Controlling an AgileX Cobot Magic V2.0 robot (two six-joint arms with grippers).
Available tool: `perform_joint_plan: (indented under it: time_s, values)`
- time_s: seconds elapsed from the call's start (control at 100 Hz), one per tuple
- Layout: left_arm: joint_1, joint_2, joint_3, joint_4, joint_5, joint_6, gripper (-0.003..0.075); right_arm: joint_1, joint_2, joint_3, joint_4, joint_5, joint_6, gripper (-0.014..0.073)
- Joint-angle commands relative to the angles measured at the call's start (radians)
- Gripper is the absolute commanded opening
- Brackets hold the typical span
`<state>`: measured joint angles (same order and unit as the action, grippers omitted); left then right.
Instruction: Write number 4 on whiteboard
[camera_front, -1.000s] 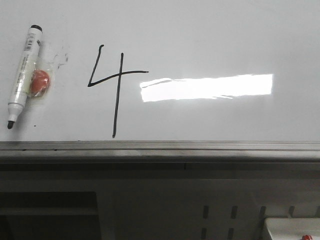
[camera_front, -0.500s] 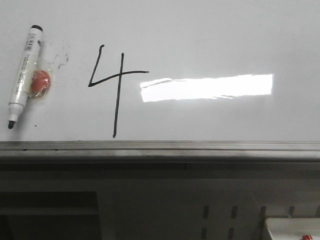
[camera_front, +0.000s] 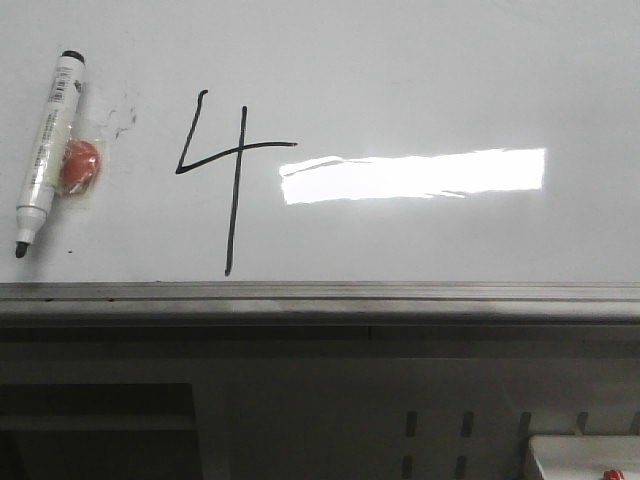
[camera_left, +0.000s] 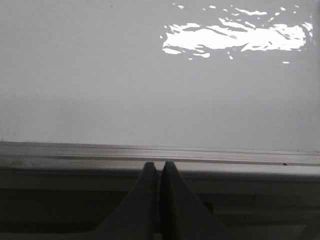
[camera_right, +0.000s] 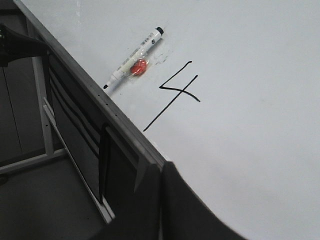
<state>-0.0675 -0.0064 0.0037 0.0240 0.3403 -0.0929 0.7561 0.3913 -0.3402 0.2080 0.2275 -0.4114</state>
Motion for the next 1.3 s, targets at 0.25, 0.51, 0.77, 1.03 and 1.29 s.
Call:
perform_joint_plan:
  time_s: [0.25, 0.51, 0.77, 1.03, 1.29]
  values:
    - [0.003, -0.025, 0.034, 0.002, -0.041, 0.003, -0.002, -0.006, 0.001, -0.029, 0.001, -0.077, -0.003, -0.0064]
    - [0.003, -0.025, 0.034, 0.002, -0.041, 0.003, -0.002, -0.006, 0.001, -0.029, 0.001, -0.077, -0.003, -0.0064]
    - [0.003, -0.025, 0.034, 0.002, -0.041, 0.003, -0.002, -0.006, 0.001, -0.029, 0.001, -0.077, -0.003, -0.0064]
    - [0.003, -0.025, 0.034, 0.002, -0.041, 0.003, -0.002, -0.006, -0.008, -0.029, -0.064, -0.071, 0.001, -0.0064]
    - [0.003, -0.025, 0.034, 0.002, -0.041, 0.003, -0.002, -0.217, -0.125, 0.079, -0.076, -0.163, 0.146, -0.0064]
